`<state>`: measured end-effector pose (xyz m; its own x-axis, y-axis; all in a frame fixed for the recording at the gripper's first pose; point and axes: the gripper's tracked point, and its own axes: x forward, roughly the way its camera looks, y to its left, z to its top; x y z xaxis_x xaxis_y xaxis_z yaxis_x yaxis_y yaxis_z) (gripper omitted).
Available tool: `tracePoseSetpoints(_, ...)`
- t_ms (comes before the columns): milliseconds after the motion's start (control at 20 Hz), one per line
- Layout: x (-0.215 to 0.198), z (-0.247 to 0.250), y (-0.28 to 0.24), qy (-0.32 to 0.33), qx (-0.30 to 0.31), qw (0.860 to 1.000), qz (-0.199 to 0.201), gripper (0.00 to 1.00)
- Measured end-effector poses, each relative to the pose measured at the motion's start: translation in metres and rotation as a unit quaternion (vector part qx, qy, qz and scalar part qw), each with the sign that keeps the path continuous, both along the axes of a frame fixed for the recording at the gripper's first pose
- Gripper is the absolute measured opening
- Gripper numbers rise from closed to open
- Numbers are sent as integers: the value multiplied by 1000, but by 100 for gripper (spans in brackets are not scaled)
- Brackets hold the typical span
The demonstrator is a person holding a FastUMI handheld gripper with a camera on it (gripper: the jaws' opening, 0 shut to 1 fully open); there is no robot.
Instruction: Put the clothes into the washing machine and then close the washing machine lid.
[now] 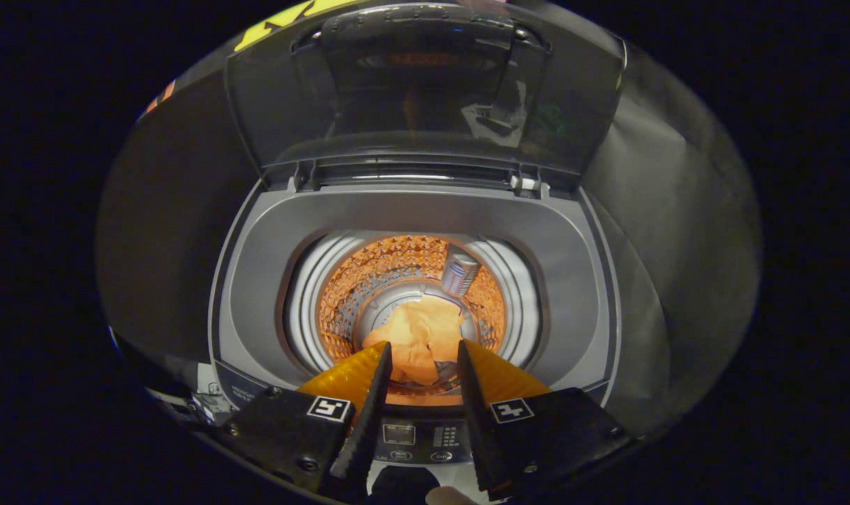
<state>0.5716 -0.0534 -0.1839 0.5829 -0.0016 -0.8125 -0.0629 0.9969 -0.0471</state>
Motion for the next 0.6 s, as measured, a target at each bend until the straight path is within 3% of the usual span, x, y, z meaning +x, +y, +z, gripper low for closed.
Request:
tracePoseSetpoints(250,8,43,-2,-61,-17,998,17,59)
tracePoseSetpoints(600,29,122,8,-138,8,990,16,59)
